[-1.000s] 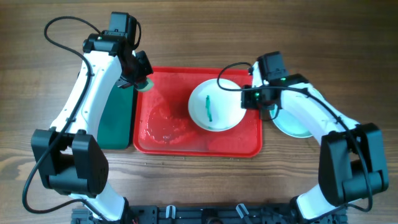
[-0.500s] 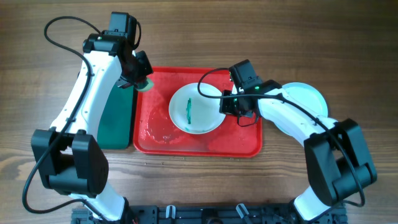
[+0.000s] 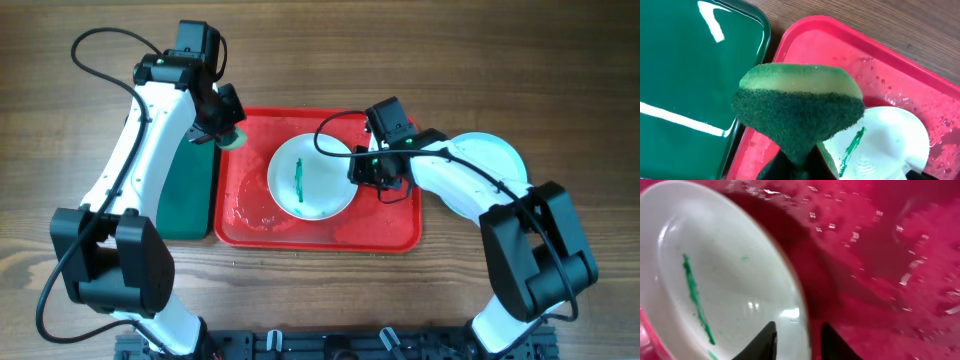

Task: Clean dirty plates on tray and stack at the side
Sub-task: 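Lower the sponge in the left gripper onto the held plate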

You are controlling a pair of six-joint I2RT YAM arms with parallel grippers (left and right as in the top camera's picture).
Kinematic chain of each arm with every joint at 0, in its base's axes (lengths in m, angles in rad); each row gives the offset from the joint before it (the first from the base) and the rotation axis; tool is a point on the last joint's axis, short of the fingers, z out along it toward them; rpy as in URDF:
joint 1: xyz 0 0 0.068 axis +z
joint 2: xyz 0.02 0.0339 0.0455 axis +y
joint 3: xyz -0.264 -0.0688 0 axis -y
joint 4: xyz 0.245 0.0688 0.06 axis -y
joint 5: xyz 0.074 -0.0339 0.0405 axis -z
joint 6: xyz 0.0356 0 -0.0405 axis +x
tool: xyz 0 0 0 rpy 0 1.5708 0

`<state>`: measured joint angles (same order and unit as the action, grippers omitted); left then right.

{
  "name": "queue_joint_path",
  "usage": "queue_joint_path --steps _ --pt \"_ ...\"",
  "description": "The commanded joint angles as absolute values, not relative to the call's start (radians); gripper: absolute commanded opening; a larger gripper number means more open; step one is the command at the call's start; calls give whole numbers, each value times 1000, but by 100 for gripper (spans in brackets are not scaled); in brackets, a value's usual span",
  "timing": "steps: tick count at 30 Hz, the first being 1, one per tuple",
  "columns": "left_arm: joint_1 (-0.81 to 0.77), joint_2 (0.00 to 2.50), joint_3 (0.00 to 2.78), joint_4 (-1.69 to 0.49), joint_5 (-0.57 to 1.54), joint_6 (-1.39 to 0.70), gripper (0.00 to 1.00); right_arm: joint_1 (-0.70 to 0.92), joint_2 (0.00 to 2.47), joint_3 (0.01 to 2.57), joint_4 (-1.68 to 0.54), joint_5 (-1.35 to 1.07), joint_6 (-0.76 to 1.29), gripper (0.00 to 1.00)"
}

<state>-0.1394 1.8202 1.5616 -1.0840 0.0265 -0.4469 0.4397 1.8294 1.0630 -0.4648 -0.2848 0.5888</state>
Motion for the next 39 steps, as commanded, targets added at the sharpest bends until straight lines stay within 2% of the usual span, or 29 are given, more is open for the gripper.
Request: queue_joint_path --steps 1,5,12,16,21,23,32,39 --pt "-156 1796 1571 -1084 45 -457 4 438 1844 1071 -449 -347 505 32" --pt "-183 1797 1571 -1088 45 -457 4 437 1844 1071 -445 -387 428 33" --pt "-201 1820 1571 -1089 73 -457 4 437 1850 1071 -427 -386 419 32" --pt "-201 1829 1569 -1089 102 -457 4 437 1877 1071 -411 -392 429 24" --pt "-202 1829 1532 -1088 105 -456 4 437 1893 1071 -390 -407 449 8" --pt "-203 1829 1505 -1087 105 -450 4 437 1893 1071 -382 -413 449 5" --pt "-288 1829 1329 -951 123 -334 4 437 1893 1071 -374 -418 456 4" --pt "-371 1829 1245 -862 118 -327 4 437 1893 1071 -374 -420 470 5"
